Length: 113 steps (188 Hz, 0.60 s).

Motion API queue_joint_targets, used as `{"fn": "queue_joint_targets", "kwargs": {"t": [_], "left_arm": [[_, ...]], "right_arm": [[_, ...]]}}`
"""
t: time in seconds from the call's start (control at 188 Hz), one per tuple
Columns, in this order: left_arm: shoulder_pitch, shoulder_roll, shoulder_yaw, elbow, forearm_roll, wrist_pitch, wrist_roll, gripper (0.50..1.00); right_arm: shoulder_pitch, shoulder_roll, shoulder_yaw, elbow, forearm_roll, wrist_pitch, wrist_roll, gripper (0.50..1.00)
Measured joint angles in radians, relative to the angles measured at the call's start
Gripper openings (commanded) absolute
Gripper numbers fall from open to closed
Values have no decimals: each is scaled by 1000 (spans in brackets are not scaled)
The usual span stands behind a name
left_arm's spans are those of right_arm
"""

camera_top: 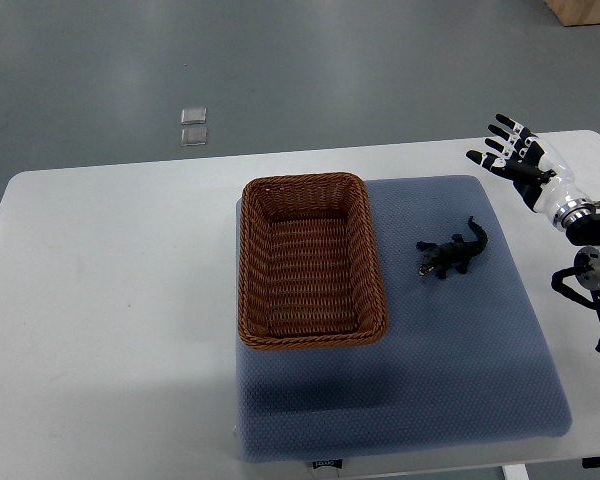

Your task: Place crocodile in brown basket with right hand

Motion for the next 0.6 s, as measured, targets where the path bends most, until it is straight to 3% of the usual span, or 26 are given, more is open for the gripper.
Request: {"fn": "queue_joint_targets", "kwargs": {"t": [0.601], "left_arm": [[1,0,-1,10,-2,3,0,1000]], "right_arm": [[0,-1,-2,0,0,0,0,930]]}}
